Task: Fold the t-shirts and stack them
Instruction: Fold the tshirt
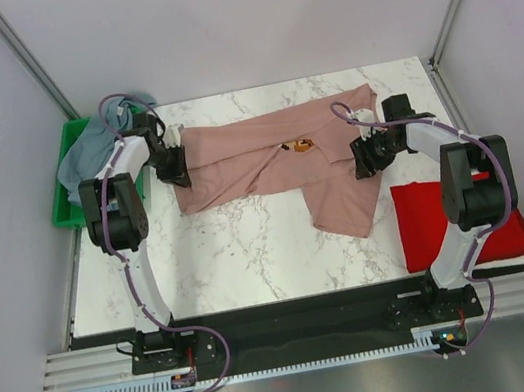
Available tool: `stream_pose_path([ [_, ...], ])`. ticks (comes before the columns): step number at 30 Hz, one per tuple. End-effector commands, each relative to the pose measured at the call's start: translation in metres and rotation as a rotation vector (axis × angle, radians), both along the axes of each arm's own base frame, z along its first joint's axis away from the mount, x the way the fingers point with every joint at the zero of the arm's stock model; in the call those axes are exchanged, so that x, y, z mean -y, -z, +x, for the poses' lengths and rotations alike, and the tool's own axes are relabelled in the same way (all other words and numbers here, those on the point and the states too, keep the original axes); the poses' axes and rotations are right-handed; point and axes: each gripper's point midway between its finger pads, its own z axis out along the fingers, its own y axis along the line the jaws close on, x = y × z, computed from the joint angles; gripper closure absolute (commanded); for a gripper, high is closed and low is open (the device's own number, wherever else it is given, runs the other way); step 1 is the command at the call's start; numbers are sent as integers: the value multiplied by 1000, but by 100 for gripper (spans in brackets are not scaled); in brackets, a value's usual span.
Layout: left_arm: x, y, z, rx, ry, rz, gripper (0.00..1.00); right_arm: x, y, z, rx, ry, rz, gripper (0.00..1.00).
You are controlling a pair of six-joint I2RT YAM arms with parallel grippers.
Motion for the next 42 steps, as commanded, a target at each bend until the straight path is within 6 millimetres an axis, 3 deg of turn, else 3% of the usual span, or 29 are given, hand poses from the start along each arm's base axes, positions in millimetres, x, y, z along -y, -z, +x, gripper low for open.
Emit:
stream_pose_path([
  [1,8,-7,6,5,-10,-50,73,-3,-16,11,65,-9,16,44],
  [17,19,-3,-1,-25,11,-92,72,-2,-15,11,71,0,12,45],
  [22,19,-5,-1,-20,13,-90,85,-2,-14,12,75,2,11,45],
  [24,18,-6,0,-16,14,-87,97,-1,-12,12,72,3,6,45],
  [33,5,-29,20,74,-1,-32,98,13,20,-9,20,-60,-100,48],
  [40,-8,-32,28,103,-11,11,98,26,40,-22,-31,-87,-175,50],
  [42,-12,-32,31,111,-14,22,98,21,44,-24,-39,-113,-196,50],
])
